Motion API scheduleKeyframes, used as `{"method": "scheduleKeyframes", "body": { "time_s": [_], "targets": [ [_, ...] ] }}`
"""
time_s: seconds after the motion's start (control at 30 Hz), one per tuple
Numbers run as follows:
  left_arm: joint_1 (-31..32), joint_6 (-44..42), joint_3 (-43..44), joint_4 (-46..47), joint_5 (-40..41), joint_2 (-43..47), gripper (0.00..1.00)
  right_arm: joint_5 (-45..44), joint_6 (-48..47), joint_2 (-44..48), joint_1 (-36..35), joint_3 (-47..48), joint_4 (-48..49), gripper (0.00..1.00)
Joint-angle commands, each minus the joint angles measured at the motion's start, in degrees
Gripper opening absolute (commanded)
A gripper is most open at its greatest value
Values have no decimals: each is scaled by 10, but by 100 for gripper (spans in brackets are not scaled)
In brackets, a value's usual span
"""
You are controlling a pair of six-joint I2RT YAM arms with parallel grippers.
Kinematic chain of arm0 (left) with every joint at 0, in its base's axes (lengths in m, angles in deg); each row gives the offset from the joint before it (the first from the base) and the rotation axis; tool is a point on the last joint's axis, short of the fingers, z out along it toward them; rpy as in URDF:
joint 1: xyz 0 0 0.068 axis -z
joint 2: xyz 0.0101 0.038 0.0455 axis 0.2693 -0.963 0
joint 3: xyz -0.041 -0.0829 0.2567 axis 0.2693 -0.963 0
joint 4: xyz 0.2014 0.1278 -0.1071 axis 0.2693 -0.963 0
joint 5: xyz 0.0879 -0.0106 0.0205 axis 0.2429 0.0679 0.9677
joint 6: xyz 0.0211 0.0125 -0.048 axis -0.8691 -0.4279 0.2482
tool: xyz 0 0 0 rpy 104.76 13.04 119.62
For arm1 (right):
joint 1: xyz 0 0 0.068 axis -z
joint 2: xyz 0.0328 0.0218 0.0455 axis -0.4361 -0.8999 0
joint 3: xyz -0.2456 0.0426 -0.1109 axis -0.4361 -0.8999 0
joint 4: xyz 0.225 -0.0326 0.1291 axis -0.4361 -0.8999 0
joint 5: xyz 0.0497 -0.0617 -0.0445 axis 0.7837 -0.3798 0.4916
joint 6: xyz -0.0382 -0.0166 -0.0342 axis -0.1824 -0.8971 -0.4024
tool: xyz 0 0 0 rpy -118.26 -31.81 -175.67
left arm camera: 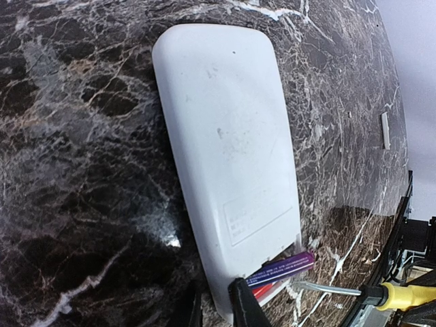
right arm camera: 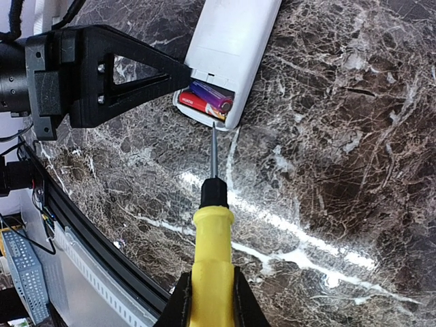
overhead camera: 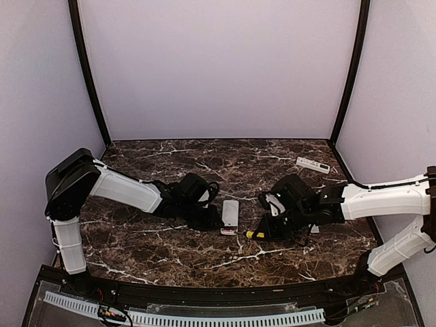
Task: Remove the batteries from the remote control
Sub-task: Remove the battery from the remote control without the battery cover.
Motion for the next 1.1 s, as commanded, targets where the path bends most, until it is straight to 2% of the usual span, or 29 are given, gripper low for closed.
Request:
{"method": "scheduleKeyframes", "body": {
  "time_s": [0.0, 0.43, 0.8, 1.07],
  "targets": [
    [0, -3, 0, -4, -7, -4, 14, -13, 8, 8, -5, 9, 12, 0],
    [1, -6, 2, 5, -19, -11, 4, -46, 11, -26, -4, 31, 7, 0],
    [1, -9, 3, 10, -26, -15, 2, -53, 6, -77, -4, 56, 35, 0],
    [1, -7, 0, 11, -19, -10, 2, -61, 10, -64, -1, 59, 66, 0]
  ]
}}
